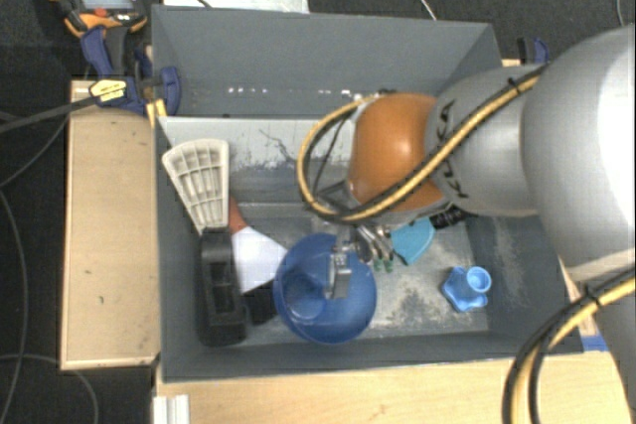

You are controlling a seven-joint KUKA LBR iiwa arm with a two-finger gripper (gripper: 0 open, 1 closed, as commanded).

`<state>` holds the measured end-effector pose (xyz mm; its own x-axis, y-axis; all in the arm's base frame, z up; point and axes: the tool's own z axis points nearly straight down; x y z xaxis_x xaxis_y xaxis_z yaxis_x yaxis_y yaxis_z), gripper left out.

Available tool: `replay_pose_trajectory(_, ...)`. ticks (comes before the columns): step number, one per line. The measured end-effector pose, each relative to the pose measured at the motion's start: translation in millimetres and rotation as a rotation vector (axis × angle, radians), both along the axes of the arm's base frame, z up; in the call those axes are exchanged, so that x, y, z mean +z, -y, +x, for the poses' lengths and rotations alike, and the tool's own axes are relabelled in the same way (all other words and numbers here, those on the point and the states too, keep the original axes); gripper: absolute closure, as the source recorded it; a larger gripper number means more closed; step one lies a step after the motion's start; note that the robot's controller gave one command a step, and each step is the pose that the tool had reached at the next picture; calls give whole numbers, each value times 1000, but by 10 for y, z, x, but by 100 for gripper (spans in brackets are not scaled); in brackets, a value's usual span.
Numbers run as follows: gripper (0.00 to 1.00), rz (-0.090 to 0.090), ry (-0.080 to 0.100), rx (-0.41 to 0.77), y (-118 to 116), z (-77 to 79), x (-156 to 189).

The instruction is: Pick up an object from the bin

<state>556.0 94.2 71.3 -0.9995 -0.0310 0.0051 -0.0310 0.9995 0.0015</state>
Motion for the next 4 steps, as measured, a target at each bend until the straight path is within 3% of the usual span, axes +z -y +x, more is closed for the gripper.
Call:
replay_pose_trajectory(1, 0, 2, 16, 126, 147, 228, 5)
replay_pose_trajectory(2, 100, 2, 9, 1, -4, 37, 46)
replay_pose_trajectory(4, 100, 1, 5, 0, 2, 21, 85)
